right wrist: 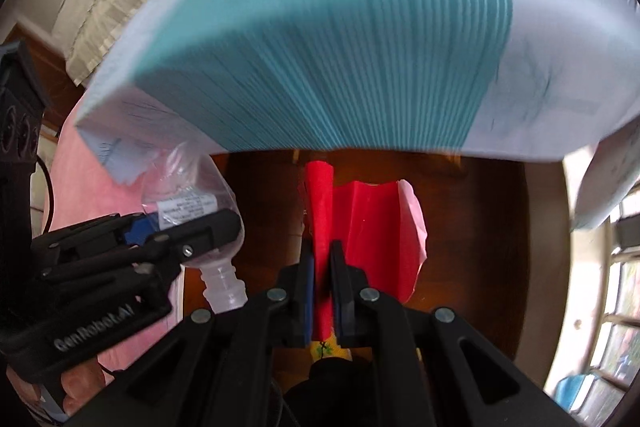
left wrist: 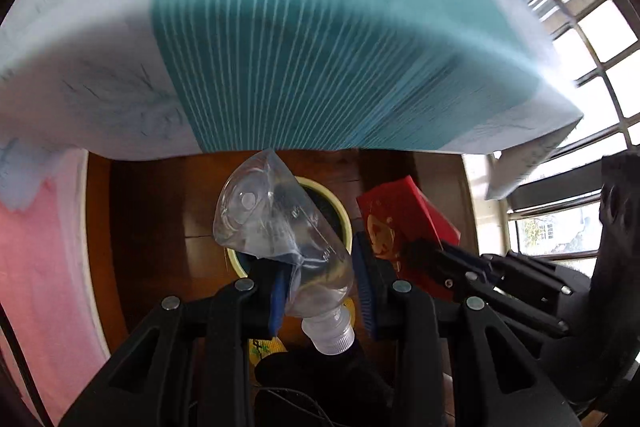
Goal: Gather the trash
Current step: 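Carry the bottle and red envelope over the bin and open both tools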
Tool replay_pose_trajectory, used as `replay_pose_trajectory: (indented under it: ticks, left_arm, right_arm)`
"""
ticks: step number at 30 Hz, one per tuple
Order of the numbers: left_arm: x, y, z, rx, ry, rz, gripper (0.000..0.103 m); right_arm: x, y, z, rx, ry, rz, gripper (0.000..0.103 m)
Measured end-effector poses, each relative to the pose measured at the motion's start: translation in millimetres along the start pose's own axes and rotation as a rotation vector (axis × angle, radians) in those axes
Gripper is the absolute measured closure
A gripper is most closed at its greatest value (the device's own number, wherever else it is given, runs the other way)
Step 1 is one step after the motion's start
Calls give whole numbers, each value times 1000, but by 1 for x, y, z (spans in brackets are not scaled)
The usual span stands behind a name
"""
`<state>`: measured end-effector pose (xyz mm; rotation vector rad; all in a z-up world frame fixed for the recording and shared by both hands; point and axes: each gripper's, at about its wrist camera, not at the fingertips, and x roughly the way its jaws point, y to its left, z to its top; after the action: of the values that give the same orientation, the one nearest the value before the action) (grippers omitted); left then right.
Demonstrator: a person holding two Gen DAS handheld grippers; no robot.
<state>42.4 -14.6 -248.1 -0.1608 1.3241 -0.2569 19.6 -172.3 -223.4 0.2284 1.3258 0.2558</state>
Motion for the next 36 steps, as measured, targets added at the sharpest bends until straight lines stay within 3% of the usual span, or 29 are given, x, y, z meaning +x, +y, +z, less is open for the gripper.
replay_pose_trajectory:
  ticks: [11,18,21,22,23,29,36]
  left_arm:
    - [110,35,-13,-67,33,-32,75]
    - [160,49,-24,-78,66,-71,74]
    - [171,48,-25,-80,77,-72,63]
    - [173,50,-26,-82,79,-72,48]
    - [175,50,-28,-87,80,-73,39]
    - [172,60,-30,-112,87,-25,39]
    - [145,61,-36,-103,60,25,39]
  right_arm:
    - [123,-58,-22,130,41,49,96]
    - [176,-75,-24,155,70,64,93]
    - [187,-76,-26,159,75,70,92]
    - [189,-76,-28,161,75,71,92]
    - [193,-78,-29,165,79,71,92]
    - [206,-82,-37,192,126,52,86]
    - [184,-77,-42,191,112,39,78]
